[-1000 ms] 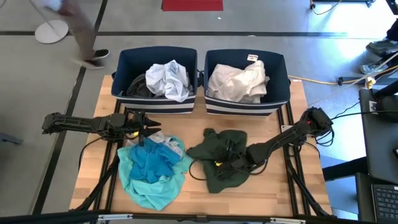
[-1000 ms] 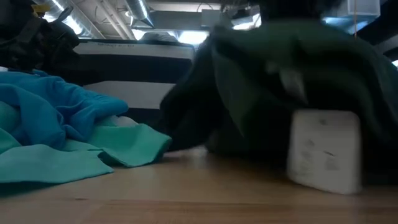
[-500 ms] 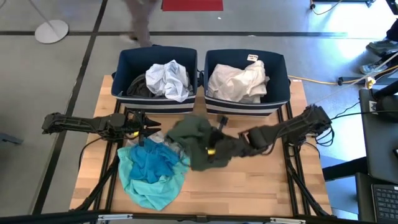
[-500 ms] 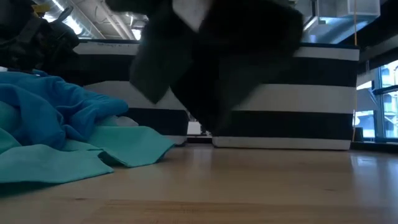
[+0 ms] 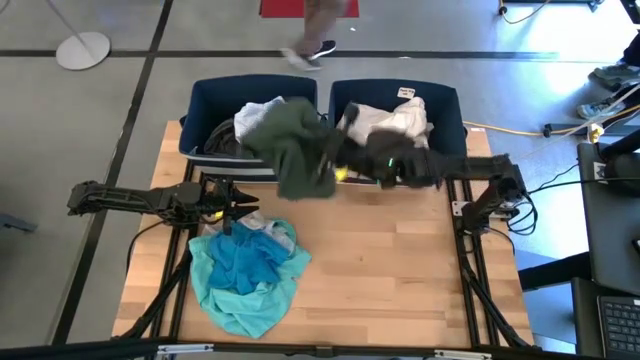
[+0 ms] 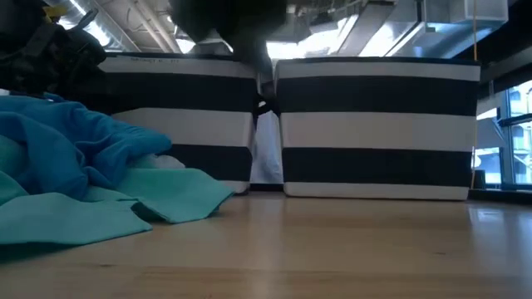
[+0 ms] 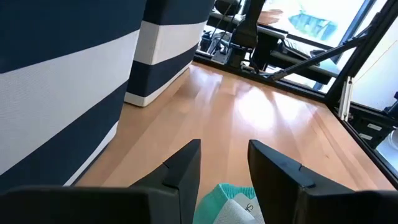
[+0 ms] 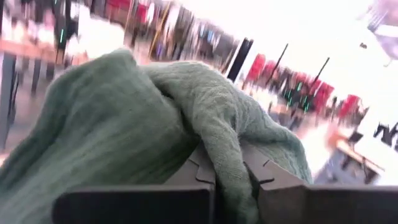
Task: Sort clothes
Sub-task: Put the green shirt into the left blue laundry bin
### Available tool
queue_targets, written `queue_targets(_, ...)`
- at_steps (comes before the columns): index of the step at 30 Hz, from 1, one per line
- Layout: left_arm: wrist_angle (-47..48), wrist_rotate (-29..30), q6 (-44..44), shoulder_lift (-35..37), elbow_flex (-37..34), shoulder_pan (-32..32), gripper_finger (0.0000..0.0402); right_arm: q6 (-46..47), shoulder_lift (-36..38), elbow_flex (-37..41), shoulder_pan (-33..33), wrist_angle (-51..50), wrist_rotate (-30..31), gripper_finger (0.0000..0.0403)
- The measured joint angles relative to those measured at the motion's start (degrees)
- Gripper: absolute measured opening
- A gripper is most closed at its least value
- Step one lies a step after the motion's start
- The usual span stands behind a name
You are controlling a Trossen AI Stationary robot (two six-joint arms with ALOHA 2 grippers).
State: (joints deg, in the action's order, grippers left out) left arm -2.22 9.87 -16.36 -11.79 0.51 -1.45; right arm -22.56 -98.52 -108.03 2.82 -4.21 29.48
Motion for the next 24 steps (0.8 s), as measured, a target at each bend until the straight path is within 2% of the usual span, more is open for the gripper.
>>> queue_targets(7, -0.5, 0.0, -0.1, 0.0, 0.0, 0.0, 0.0125, 0.3, -2.7, -0.1, -12.2, 14.5, -12.8, 0.0023)
queue_targets(13, -0.3, 0.0, -0.1, 0.1, 0.0, 0.0, 0.0125, 8.2, -8.0, -0.1, -19.5, 24.3, -20.6, 0.0023)
queue_targets(20, -0.4, 0.0, -0.2, 0.1, 0.0, 0.0, 0.0125, 10.5, -16.7, -0.1, -22.8, 19.9, -21.2, 0.0023)
queue_targets(24, -0.3, 0.0, -0.2, 0.1, 0.0, 0.0, 0.0125, 10.2, -21.0, -0.1, -22.8, 16.5, -20.9, 0.0044)
